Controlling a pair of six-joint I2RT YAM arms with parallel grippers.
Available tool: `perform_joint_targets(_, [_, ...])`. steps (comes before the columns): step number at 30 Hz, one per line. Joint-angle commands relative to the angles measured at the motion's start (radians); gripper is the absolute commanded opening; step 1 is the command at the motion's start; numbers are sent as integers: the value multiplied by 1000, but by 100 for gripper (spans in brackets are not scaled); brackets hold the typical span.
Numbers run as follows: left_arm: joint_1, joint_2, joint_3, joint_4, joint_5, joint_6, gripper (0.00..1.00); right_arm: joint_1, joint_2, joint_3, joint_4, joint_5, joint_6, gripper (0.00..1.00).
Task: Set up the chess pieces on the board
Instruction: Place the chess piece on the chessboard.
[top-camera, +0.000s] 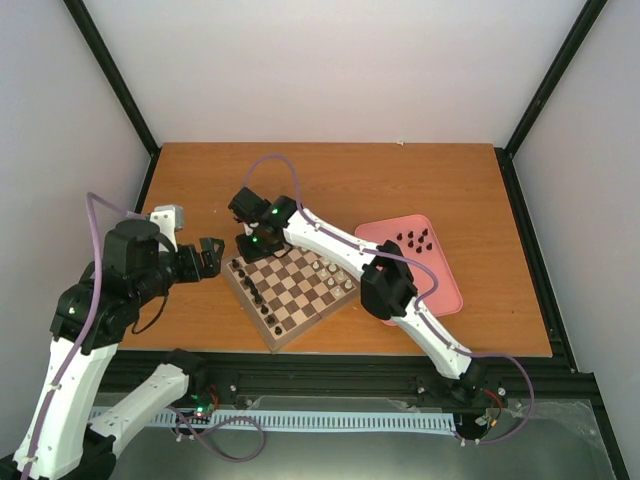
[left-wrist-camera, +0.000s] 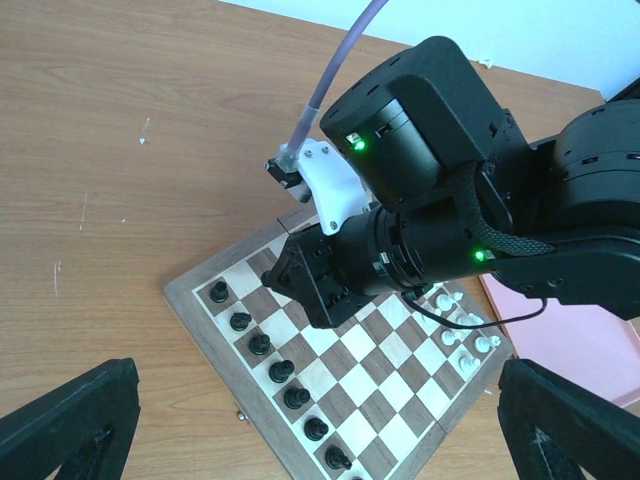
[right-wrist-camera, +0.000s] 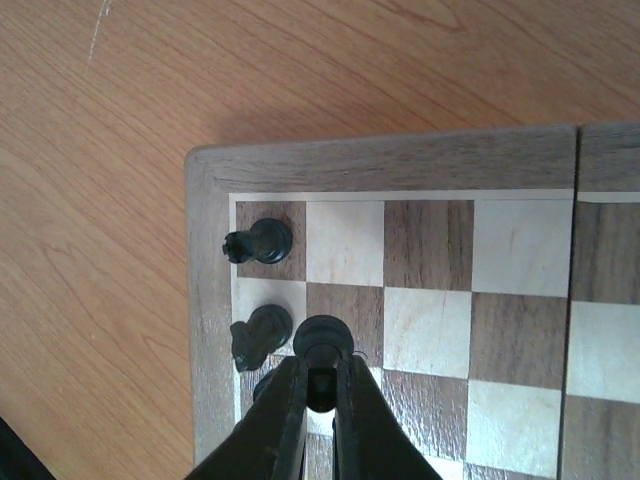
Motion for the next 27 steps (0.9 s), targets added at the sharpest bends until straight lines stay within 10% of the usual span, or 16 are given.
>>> perform_joint_targets(1, [3, -11, 22, -14, 1, 20, 100, 4, 49, 41, 30, -21, 15, 3])
perform_joint_targets(27, [2, -21, 13, -18, -7, 25, 100, 0, 115, 98, 46, -14, 23, 5])
